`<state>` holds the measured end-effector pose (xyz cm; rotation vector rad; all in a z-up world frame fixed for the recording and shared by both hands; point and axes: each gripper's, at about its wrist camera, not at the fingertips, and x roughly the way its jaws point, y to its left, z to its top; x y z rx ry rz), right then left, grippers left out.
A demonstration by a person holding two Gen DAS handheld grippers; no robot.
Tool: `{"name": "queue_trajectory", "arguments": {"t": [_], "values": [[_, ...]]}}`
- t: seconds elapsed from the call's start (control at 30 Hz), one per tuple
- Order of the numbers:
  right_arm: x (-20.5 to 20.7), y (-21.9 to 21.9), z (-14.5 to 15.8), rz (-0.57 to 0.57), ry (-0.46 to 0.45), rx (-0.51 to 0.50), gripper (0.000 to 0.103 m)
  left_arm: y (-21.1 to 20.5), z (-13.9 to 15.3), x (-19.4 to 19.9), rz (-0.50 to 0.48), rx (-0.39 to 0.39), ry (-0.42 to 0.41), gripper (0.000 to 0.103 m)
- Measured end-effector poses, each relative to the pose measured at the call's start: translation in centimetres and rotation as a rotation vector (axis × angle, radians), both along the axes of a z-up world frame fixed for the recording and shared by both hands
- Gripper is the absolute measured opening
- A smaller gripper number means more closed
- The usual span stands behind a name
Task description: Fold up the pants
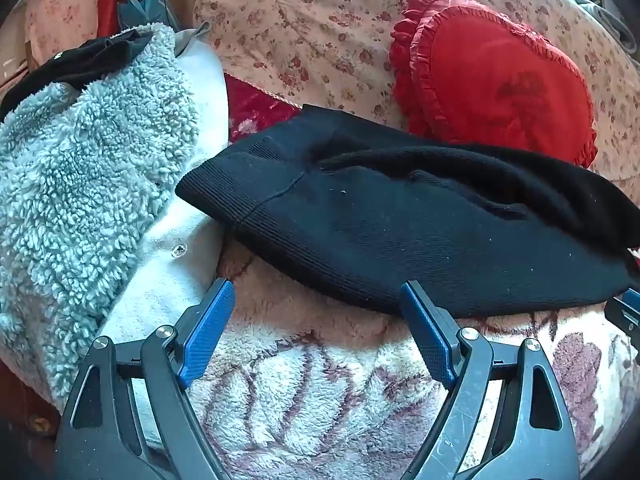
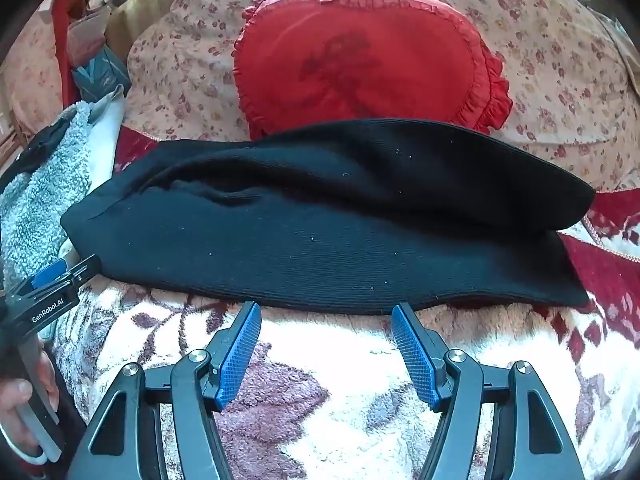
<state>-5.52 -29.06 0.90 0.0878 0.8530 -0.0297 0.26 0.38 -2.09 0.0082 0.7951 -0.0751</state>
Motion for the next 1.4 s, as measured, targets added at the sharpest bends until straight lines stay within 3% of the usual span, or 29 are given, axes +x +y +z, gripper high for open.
{"name": "queue_trajectory", "arguments": {"t": [0.83,1.07,1.4], "values": [[-0.2,-0.2,-0.3,-0.006,-0.005,0.029,0.066,0.0,0.1,0.2,0.003,-0.005,0.011,0.085],[-0.2,-0.1,-0.7,-0.004,0.006,-0.034,0.066,-0.1,0.1,0.0,0.006,-0.007,0.012,0.085],[-0.2,-1.2,-1.2,-0.036,0.033,0.013,0.066,0.0,0.2,0.0,0.01,-0.01,0.016,0.085]]}}
